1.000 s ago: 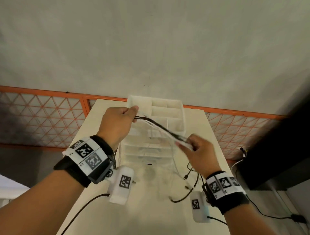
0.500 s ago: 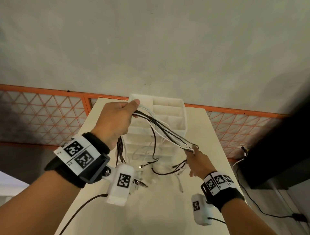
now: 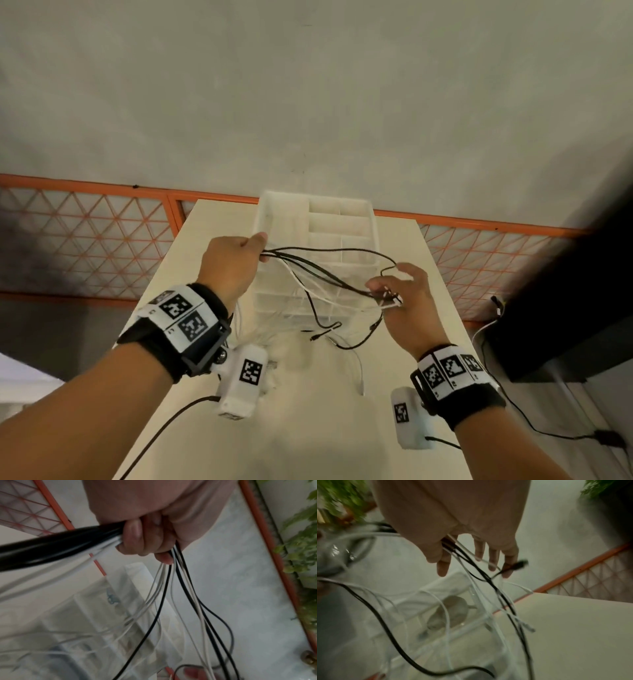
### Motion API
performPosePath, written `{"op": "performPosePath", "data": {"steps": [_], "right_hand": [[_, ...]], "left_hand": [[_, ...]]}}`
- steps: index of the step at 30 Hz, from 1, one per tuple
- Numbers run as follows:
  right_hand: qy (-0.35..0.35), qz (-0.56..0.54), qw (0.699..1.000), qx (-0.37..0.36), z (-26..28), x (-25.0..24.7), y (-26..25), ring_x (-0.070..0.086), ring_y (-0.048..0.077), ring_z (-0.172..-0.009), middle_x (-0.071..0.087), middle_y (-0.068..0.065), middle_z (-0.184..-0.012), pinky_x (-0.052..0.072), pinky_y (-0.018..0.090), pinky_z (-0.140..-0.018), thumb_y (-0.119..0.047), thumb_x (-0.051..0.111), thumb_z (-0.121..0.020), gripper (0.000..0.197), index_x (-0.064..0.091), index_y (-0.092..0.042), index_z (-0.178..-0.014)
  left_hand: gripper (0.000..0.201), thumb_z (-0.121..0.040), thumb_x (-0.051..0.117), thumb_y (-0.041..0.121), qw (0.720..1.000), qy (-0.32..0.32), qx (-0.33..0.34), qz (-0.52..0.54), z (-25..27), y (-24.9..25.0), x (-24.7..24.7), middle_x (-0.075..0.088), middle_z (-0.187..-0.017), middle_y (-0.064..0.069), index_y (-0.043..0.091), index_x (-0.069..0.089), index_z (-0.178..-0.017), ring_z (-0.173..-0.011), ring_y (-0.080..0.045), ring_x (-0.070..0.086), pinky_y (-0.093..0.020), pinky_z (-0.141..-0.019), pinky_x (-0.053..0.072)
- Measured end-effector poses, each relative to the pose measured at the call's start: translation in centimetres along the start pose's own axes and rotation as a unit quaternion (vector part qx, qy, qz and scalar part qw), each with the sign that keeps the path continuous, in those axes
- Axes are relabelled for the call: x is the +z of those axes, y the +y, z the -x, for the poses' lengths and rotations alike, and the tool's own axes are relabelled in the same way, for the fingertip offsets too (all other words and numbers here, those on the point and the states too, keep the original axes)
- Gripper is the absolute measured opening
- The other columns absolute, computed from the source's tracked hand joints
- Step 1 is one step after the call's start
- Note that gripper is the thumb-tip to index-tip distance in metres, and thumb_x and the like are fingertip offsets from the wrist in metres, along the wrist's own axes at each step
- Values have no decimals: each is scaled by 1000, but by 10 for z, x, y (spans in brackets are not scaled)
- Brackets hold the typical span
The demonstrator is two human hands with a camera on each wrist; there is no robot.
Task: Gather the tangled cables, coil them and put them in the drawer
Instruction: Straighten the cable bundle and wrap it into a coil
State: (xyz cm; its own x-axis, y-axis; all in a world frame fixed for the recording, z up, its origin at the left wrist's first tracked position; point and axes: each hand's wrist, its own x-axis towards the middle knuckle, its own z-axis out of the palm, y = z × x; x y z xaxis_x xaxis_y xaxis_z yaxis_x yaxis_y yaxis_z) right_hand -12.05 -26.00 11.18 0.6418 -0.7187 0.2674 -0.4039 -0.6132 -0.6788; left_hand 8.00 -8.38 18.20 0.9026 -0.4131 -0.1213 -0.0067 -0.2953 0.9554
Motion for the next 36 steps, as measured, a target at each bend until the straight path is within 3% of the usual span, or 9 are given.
{"op": "performPosePath", "data": {"steps": [3,7,10,15,20,26,30,32,36], "right_hand": [[64,-37,995,-73,-5,-6,-22,58,3,-90,55,-2,-105,43,4,-76,-8,79,-82,25,74,-27,-97],[74,-102,992,-14,-4,-11,-30,44,9,-52,59,6,-65,39,16,-49,-23,76,-85,25,55,-15,-77],[-45,12,998,32,4,1,-7,52,15,-48,63,5,-54,49,30,-53,-44,67,-90,40,59,-15,-64],[-249,139,937,205,39,26,54,62,5,-49,75,-13,-68,60,34,-74,-62,44,-96,41,70,-31,-90],[-143,141,943,263,40,29,75,66,13,-64,73,-2,-80,53,29,-67,-60,44,-96,41,71,-31,-107],[36,49,990,127,11,15,37,63,22,-77,74,9,-89,40,20,-66,-15,61,-96,18,75,-17,-107],[-120,110,983,87,2,6,3,61,20,-111,52,-1,-133,49,28,-92,-27,77,-81,67,50,-34,-142],[-186,106,975,54,3,-1,-18,57,12,-104,38,-3,-139,51,36,-95,-31,79,-77,86,34,-39,-150],[-79,-1,994,-71,-2,-4,-80,49,2,-93,47,-4,-118,48,28,-86,-59,76,-72,85,43,-35,-146]], "left_hand": [[44,-94,57,36,1000,20,-6,-22,0,-8,6,35,-26,8,13,66,-58,-43,-19,33,-29,-49,27],[51,-94,57,35,999,41,-10,-2,-4,-3,3,29,-26,8,13,50,-48,-44,-20,29,-29,-49,25],[42,-95,56,36,998,44,-11,48,-9,6,-5,32,-44,4,6,56,-64,-45,-20,26,-25,-48,24],[36,-95,56,34,992,-1,-4,123,-13,24,-26,25,-53,-1,5,56,-74,-46,-16,17,-25,-44,16],[37,-96,57,33,990,-54,4,132,-2,35,-20,26,-42,6,8,58,-69,-41,-13,17,-26,-43,14],[38,-97,57,35,989,-55,1,140,-1,37,-26,24,-42,7,9,58,-69,-42,-13,15,-23,-41,14],[39,-97,55,36,991,-65,3,117,4,37,-20,25,-40,8,10,58,-68,-41,-13,16,-23,-41,15],[40,-97,56,37,992,-68,10,106,8,37,-14,26,-43,6,11,60,-66,-40,-12,18,-23,-42,17],[43,-96,57,39,992,-94,50,61,25,41,0,31,-46,4,15,63,-60,-34,-9,25,-22,-43,22]]}}
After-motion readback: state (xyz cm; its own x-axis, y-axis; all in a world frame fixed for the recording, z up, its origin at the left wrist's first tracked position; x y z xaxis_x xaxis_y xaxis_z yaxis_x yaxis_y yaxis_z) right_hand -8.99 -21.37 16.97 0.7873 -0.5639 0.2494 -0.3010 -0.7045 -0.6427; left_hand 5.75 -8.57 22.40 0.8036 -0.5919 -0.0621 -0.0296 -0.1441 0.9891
